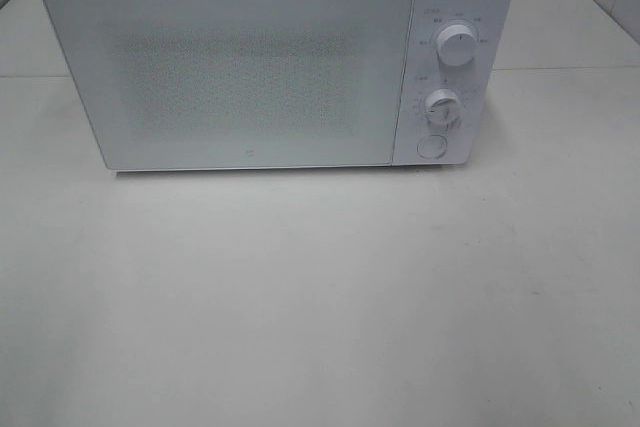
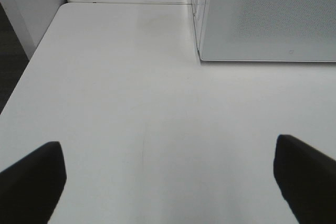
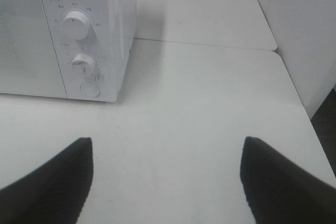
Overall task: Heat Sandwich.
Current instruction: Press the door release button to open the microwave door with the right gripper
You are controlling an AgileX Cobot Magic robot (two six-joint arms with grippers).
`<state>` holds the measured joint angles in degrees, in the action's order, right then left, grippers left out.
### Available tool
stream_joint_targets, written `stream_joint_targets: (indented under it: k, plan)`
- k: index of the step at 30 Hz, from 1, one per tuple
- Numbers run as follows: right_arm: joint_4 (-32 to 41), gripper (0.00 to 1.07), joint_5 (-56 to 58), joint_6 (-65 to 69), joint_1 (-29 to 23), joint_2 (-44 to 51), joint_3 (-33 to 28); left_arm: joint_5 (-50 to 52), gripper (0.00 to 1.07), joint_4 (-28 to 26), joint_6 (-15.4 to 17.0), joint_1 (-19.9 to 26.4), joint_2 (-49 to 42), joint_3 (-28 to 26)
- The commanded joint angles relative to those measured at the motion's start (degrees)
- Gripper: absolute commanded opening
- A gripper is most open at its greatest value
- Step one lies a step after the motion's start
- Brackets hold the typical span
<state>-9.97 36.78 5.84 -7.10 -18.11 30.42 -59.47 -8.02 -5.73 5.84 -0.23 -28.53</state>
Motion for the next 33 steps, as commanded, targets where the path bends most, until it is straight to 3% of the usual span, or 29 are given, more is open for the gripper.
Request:
stream_joint_targets:
  k: [1,33]
  plan:
    - [0.2,0.76,-5.4,-0.3,0.5,-3.3,0.2,0.1,1.03,0.0,0.1,0.2,-1.6,0.2]
    - [0.2,0.76,-38.2,0.8,0.5,-35.2,0.2,0.1,1.03,0.0,0.1,0.2,-1.6,0.2]
